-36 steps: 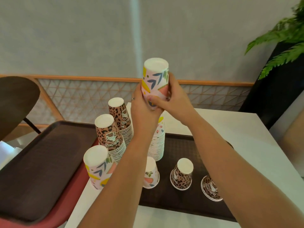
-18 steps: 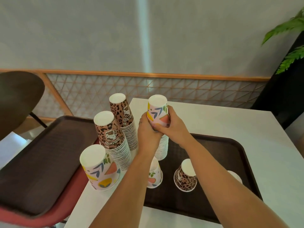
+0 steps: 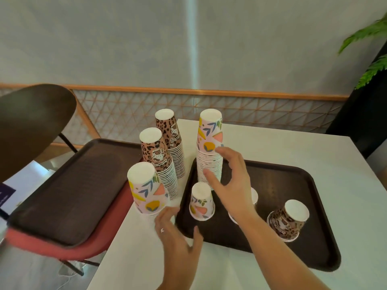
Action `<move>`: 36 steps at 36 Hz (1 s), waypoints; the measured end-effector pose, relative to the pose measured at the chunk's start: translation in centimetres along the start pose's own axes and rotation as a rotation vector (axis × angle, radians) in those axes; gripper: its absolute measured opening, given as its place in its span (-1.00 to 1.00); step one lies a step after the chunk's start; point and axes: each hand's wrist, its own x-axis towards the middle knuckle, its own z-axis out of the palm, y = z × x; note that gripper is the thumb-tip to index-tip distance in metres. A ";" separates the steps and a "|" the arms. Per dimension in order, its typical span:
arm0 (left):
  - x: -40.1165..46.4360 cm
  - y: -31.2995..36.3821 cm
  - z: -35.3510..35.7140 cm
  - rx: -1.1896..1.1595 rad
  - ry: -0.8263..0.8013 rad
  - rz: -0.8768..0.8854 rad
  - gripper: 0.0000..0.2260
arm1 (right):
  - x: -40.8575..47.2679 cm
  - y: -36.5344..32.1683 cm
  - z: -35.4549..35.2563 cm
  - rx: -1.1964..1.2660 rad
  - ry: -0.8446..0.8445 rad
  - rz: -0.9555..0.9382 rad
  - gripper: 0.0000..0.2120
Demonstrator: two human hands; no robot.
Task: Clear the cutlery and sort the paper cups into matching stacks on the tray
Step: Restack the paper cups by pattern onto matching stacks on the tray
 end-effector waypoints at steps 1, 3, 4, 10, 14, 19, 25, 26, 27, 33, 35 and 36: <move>-0.5 -0.9 -0.7 0.002 0.043 -0.013 -0.38 | -0.6 -0.4 0.5 0.014 -0.016 0.001 -0.55; -0.9 -2.3 -2.0 0.004 0.109 -0.089 -0.50 | -1.7 -1.2 1.5 0.053 -0.051 0.025 -0.59; -0.9 -3.0 -2.6 0.006 0.133 -0.130 -0.51 | -2.2 -1.7 2.1 0.072 -0.074 0.036 -0.59; 0.8 -5.7 -5.5 -0.013 0.056 -0.230 -0.26 | -4.5 -4.0 6.1 0.097 -0.279 0.157 -0.40; 3.4 -7.6 -6.4 -0.155 -0.184 -0.375 -0.03 | -5.5 -4.6 8.8 0.062 -0.338 0.249 -0.26; 4.9 -10.4 -6.2 -0.252 -0.406 -0.454 -0.05 | -6.1 -4.5 11.5 0.006 -0.266 0.342 -0.20; 6.0 -11.6 -6.2 -0.317 -0.540 -0.432 -0.16 | -6.8 -4.0 13.4 -0.090 -0.160 0.417 -0.28; 6.2 -11.9 -6.2 -0.323 -0.569 -0.415 -0.16 | -6.9 -4.1 13.5 -0.092 -0.144 0.427 -0.28; 6.3 -12.3 -6.2 -0.315 -0.601 -0.398 -0.17 | -6.9 -4.3 13.5 -0.088 -0.129 0.434 -0.29; 6.9 -12.6 -7.3 -0.267 -0.758 -0.336 -0.28 | -7.5 -5.5 12.2 -0.016 -0.074 0.500 -0.43; 6.9 -12.8 -7.5 -0.280 -0.777 -0.333 -0.26 | -7.8 -5.8 11.7 -0.002 -0.060 0.534 -0.45; 6.9 -12.9 -7.5 -0.283 -0.791 -0.332 -0.23 | -7.8 -5.8 11.4 -0.001 -0.050 0.547 -0.46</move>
